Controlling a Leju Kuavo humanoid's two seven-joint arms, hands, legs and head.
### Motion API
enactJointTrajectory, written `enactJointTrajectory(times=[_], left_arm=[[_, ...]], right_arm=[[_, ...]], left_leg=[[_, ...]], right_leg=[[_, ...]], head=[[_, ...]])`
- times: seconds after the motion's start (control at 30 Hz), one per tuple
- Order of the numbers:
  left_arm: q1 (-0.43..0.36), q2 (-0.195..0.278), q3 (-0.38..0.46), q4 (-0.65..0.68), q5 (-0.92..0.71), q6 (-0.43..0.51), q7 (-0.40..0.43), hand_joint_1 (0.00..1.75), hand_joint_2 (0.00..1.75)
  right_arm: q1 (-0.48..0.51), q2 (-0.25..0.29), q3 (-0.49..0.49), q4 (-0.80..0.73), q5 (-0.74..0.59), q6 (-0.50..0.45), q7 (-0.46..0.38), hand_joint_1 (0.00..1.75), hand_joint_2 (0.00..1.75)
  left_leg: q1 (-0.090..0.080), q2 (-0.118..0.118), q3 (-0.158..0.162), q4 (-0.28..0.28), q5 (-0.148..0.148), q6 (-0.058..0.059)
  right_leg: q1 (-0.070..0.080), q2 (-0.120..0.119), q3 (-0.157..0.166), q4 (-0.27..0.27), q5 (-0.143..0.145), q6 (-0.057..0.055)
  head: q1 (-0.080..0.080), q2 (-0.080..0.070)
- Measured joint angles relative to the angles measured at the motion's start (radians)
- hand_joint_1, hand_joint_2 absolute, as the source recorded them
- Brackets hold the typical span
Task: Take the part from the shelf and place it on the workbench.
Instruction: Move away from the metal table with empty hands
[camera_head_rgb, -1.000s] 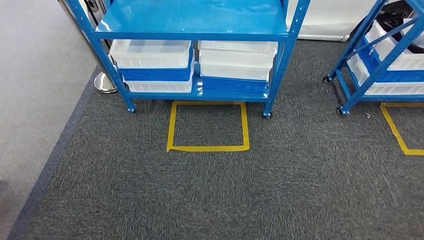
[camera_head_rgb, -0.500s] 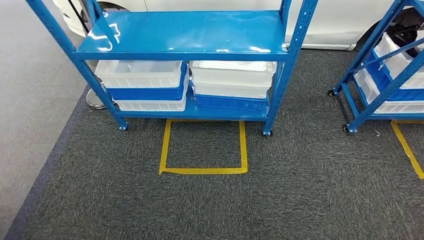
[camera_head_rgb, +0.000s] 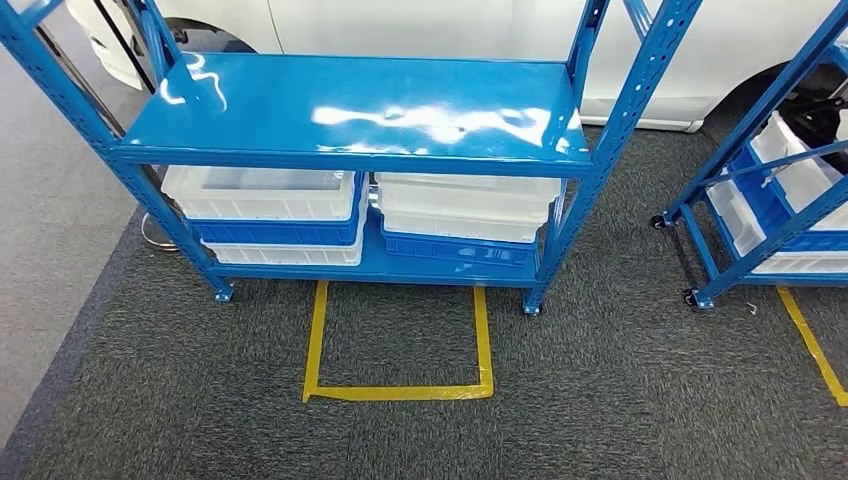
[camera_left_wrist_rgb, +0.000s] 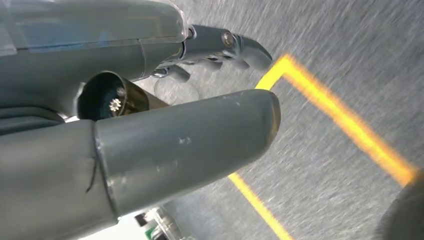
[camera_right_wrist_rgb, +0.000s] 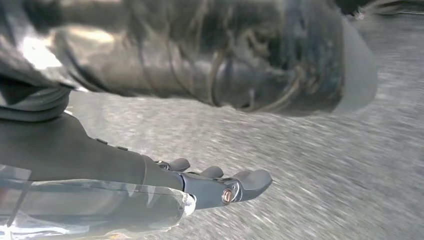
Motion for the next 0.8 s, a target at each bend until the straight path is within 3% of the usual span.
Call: enactJointTrajectory(times=[0.07,0.1,0.13,0.17,0.23,0.27,0.33,0.43,0.5,0.57,0.6,0.63,0.7,0.77,0.8], left_arm=[[0.0,0.0,0.0,0.0,0.0,0.002,0.0,0.0,0.0],[0.003,0.0,0.0,0.0,0.0,0.003,0.0,0.0,0.0],[0.006,0.0,0.0,0.0,0.0,0.004,-0.001,0.0,0.44],[0.009,0.0,0.0,0.0,0.0,0.005,-0.001,0.0,0.87],[0.016,-0.003,0.0,-0.001,0.0,0.005,-0.002,0.0,1.75],[0.018,-0.004,0.0,-0.001,0.0,0.006,-0.002,0.0,1.75],[0.016,-0.005,0.0,-0.002,0.0,0.006,-0.003,0.0,1.75],[0.014,-0.001,0.0,-0.002,0.0,0.006,-0.003,0.0,1.75],[0.013,-0.001,0.0,-0.003,0.0,0.006,-0.004,0.0,1.75],[0.012,-0.002,0.0,-0.003,0.0,0.006,-0.006,0.0,1.75],[0.012,-0.002,0.0,-0.003,0.0,0.006,-0.007,0.0,1.75],[0.012,-0.002,0.0,-0.003,0.0,0.006,-0.008,0.0,1.75],[0.012,0.0,0.0,-0.003,0.0,0.007,-0.007,0.0,1.75],[0.011,0.0,0.0,-0.003,0.0,0.006,-0.008,0.0,1.75],[0.01,0.0,0.0,-0.003,-0.001,0.006,-0.008,0.0,1.75]], right_arm=[[0.004,0.0,-0.004,0.0,-0.001,0.0,-0.001,0.0,0.0],[0.009,0.0,-0.006,0.0,-0.001,0.0,-0.001,0.0,0.0],[0.014,0.0,-0.007,0.001,0.0,0.0,-0.001,0.0,0.0],[0.019,0.0,-0.007,0.001,0.0,0.001,-0.001,0.0,0.0],[0.027,-0.002,-0.008,0.005,0.0,0.001,-0.001,0.0,0.0],[0.028,-0.004,-0.008,0.006,0.0,0.001,-0.001,0.0,0.0],[0.026,-0.007,-0.009,0.008,-0.001,0.001,-0.001,0.0,0.0],[0.024,-0.008,-0.009,0.008,-0.001,0.0,0.0,0.0,0.0],[0.025,-0.008,-0.01,0.008,-0.002,0.0,0.0,0.0,0.0],[0.025,-0.007,-0.01,0.008,-0.002,0.001,0.0,0.0,0.0],[0.025,-0.007,-0.01,0.008,-0.002,0.001,0.0,0.0,0.0],[0.025,-0.007,-0.01,0.008,-0.002,0.001,0.0,0.0,0.0],[0.025,-0.006,-0.01,0.008,-0.003,0.001,0.001,0.0,0.87],[0.024,-0.006,-0.01,0.008,-0.003,0.0,0.002,0.0,1.75],[0.023,-0.006,-0.01,0.008,-0.003,-0.001,0.003,0.0,1.75]], left_leg=[[-0.005,0.0,0.019,-0.001,-0.023,0.007],[-0.009,-0.001,0.032,-0.001,-0.035,0.009],[-0.013,-0.003,0.047,-0.001,-0.046,0.011],[-0.016,-0.006,0.063,-0.001,-0.058,0.012],[-0.022,-0.01,0.088,-0.001,-0.078,0.012],[-0.024,-0.012,0.093,0.0,-0.084,0.01],[-0.025,-0.014,0.097,-0.001,-0.089,0.005],[-0.028,-0.008,0.094,0.01,-0.105,-0.01],[-0.017,0.002,0.053,0.095,-0.149,-0.03],[0.001,0.006,-0.018,0.223,-0.193,-0.048],[0.01,0.008,-0.041,0.258,-0.192,-0.057],[0.017,0.01,-0.046,0.255,-0.171,-0.065],[0.03,0.015,0.0,0.144,-0.09,-0.078],[0.032,0.018,0.054,0.032,-0.051,-0.082],[0.032,0.018,0.067,0.005,-0.052,-0.079]], right_leg=[[0.009,-0.001,-0.122,0.157,-0.024,-0.003],[0.012,-0.001,-0.17,0.194,-0.004,-0.005],[0.016,-0.001,-0.2,0.189,0.039,-0.01],[0.021,-0.001,-0.216,0.148,0.101,-0.017],[0.033,0.0,-0.22,0.044,0.209,-0.039],[0.037,0.0,-0.215,0.004,0.232,-0.048],[0.041,-0.001,-0.206,-0.028,0.231,-0.057],[0.027,-0.006,-0.181,-0.062,0.23,-0.064],[0.017,-0.011,-0.164,-0.076,0.231,-0.068],[0.008,-0.013,-0.156,-0.078,0.226,-0.066],[0.004,-0.014,-0.151,-0.078,0.221,-0.062],[-0.002,-0.014,-0.144,-0.078,0.216,-0.057],[-0.012,-0.014,-0.125,-0.078,0.202,-0.043],[-0.015,-0.015,-0.115,-0.077,0.188,-0.025],[-0.013,-0.015,-0.114,-0.075,0.183,-0.019]], head=[[0.0,0.0],[0.0,0.0],[0.0,0.0],[0.0,0.0],[-0.001,0.0],[-0.003,0.0],[-0.006,0.0],[-0.008,0.0],[-0.013,0.0],[-0.015,0.0],[-0.015,0.0],[-0.015,0.0],[-0.015,0.0],[-0.018,0.0],[-0.018,0.0]])
